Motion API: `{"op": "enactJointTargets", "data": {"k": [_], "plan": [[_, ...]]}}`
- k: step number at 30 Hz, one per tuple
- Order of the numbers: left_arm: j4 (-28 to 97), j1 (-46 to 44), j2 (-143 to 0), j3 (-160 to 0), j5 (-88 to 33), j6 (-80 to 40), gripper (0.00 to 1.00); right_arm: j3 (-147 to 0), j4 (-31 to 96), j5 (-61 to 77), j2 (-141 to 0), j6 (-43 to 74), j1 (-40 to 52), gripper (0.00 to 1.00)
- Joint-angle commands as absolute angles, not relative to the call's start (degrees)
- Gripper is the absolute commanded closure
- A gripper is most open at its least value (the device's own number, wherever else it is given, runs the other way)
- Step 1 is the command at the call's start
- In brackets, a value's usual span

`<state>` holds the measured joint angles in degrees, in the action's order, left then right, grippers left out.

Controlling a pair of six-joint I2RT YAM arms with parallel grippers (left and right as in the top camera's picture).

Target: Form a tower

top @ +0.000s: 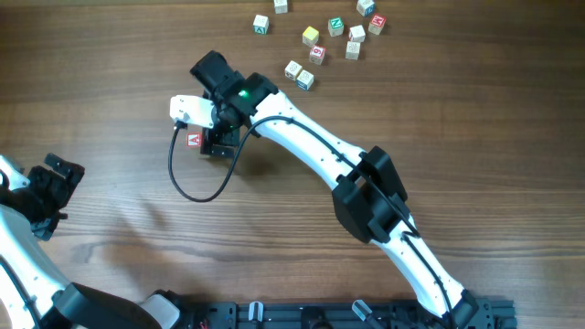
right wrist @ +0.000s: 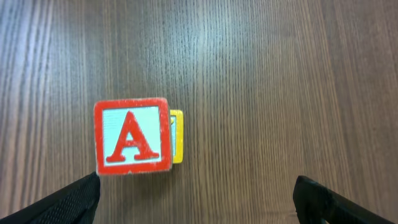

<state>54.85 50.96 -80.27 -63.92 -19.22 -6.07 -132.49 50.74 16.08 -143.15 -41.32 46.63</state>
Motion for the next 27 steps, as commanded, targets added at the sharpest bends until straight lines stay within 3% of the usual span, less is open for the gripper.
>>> {"op": "enactJointTargets", "data": {"k": [1,22,27], "plan": [[54.85,51.29,-80.68,-64.58,-19.90,-4.91,0.00,-133.75,52.07,21.32,-143.92,-42.06,47.18,0.01],[54.85,51.29,-80.68,-64.55,-19.90,-4.91,0.00,-131.92,47.37,25.17,-147.55,-43.31,48.14,0.00],[54.85,51.29,-80.68,-64.58,-19.90,-4.91,0.00,-131.92,45.63,25.17,-148.66,-41.76,48.16,0.05]]}}
